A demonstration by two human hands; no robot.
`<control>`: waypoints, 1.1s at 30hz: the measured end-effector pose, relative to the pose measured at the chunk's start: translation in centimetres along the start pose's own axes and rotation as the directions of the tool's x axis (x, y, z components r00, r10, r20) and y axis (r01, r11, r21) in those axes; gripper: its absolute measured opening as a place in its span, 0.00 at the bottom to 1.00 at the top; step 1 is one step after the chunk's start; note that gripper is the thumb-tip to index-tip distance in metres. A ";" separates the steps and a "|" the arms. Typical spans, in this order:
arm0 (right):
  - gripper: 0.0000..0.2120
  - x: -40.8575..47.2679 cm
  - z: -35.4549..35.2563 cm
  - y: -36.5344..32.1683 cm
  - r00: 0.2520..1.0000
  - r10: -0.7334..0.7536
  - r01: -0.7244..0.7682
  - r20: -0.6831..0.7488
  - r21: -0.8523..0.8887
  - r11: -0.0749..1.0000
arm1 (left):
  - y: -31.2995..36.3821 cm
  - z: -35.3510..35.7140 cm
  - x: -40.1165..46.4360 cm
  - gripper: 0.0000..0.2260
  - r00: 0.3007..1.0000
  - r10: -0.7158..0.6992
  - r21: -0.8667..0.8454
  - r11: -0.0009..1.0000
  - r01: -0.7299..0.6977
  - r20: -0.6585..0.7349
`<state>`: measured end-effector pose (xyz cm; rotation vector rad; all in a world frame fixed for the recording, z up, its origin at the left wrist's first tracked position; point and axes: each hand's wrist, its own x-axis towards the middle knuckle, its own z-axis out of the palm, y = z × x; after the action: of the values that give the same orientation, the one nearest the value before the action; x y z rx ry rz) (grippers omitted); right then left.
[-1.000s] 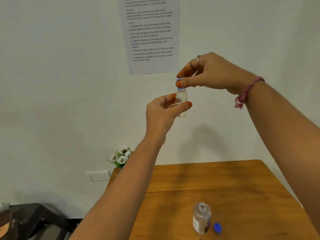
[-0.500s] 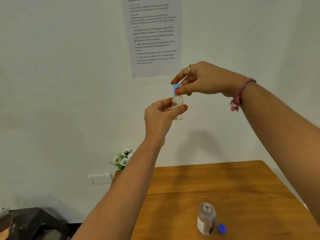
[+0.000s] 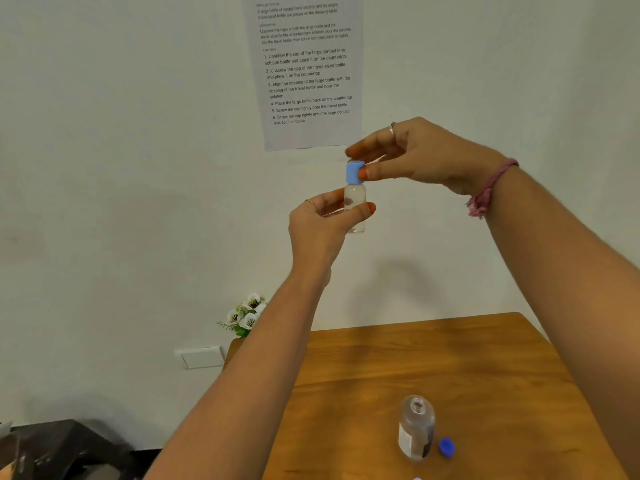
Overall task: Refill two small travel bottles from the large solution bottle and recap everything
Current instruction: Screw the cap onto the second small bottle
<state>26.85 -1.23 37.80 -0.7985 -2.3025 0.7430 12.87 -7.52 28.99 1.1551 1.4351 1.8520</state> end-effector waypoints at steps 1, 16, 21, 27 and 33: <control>0.16 0.1 0.5 0.2 0.999 -0.014 0.014 -0.044 0.003 1.000 | 0.0 0.0 0.0 0.21 1.000 -0.002 -0.001 1.000 0.002 0.000; 0.24 0.5 3.2 1.1 0.988 0.150 -0.140 -0.031 0.214 0.967 | -0.8 0.2 0.5 0.22 1.000 0.000 -0.027 1.000 0.000 0.008; 0.18 1.1 4.2 1.4 0.973 0.151 -0.096 -0.177 0.284 0.954 | -1.0 0.4 0.7 0.21 1.000 0.017 -0.009 1.000 -0.017 0.003; 0.30 1.2 4.4 2.1 0.987 0.156 -0.156 0.025 0.334 0.930 | -1.7 0.1 1.1 0.22 1.000 0.005 -0.008 1.000 -0.005 -0.009; 0.20 1.9 5.6 3.1 0.970 0.155 -0.072 -0.190 0.386 0.920 | -2.0 0.1 1.3 0.20 1.000 0.010 0.008 1.000 -0.010 0.006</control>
<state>22.95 0.34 32.64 -0.7933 -1.8516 1.0565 12.08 -5.77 27.48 1.1728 1.4377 1.8491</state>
